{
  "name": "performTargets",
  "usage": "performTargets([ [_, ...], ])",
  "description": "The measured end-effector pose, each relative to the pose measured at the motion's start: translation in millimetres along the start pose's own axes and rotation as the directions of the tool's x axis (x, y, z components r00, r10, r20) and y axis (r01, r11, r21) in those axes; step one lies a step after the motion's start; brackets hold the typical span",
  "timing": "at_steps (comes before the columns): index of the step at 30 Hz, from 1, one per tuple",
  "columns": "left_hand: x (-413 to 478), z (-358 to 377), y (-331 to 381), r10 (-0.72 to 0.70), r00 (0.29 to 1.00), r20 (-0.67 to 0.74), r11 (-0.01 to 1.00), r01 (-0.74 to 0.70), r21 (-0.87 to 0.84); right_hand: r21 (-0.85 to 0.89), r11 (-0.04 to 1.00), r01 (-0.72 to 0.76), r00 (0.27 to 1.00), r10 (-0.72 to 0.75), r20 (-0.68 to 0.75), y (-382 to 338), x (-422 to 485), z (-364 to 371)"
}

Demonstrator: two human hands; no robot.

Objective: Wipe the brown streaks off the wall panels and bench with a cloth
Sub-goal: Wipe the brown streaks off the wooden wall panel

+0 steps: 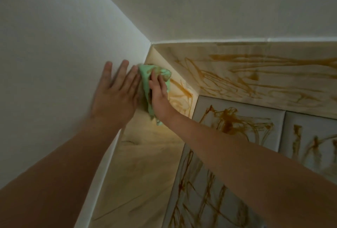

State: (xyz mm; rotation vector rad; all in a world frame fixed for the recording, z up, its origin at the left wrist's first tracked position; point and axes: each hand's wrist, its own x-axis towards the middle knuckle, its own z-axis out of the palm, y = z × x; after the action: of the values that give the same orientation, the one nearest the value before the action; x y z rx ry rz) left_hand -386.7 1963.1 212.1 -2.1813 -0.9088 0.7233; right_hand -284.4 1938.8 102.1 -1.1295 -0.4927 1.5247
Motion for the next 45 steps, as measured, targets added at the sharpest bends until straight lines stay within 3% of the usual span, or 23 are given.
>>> performTargets([
  [4,3,3,0,0.065,0.998,-0.009,0.976,-0.062,0.207,-0.137,0.982,0.134,0.981,-0.151,-0.121,53,39,1],
  [10,5,4,2,0.049,0.999,0.005,0.982,-0.049,0.181,-0.032,0.98,-0.198,0.928,0.177,-0.328,110,118,-57],
  [13,4,-2,4,0.065,0.998,0.012,0.974,-0.066,0.219,-0.015,0.97,-0.244,0.913,0.224,-0.341,110,118,-56],
  [15,5,-4,5,0.07,0.998,0.005,0.968,-0.069,0.241,-0.078,0.989,-0.127,0.945,0.097,-0.313,96,88,-33],
  [17,5,-5,5,0.068,0.998,0.002,0.968,-0.066,0.241,-0.189,0.974,0.124,0.964,-0.164,-0.21,80,48,-7],
  [19,4,-6,4,0.073,0.997,-0.003,0.971,-0.07,0.231,-0.252,0.903,0.347,0.923,-0.377,-0.08,77,20,8],
  [22,2,-9,5,0.077,0.997,0.0,0.967,-0.075,0.243,-0.315,0.838,0.445,0.886,-0.464,0.015,109,-6,10],
  [28,0,-15,6,0.044,0.999,0.024,0.972,-0.048,0.232,-0.332,0.938,0.096,0.994,-0.076,0.073,187,-29,-25],
  [34,6,-1,15,0.03,0.998,0.059,0.957,-0.046,0.288,-0.257,0.966,0.038,0.991,-0.069,-0.114,164,73,-59],
  [38,6,5,14,0.038,0.998,0.042,0.959,-0.048,0.281,-0.003,0.981,-0.195,0.92,0.182,-0.346,191,144,-94],
  [45,6,7,17,0.048,0.997,0.057,0.954,-0.063,0.292,0.122,0.879,-0.46,0.816,0.473,-0.333,258,170,-134],
])
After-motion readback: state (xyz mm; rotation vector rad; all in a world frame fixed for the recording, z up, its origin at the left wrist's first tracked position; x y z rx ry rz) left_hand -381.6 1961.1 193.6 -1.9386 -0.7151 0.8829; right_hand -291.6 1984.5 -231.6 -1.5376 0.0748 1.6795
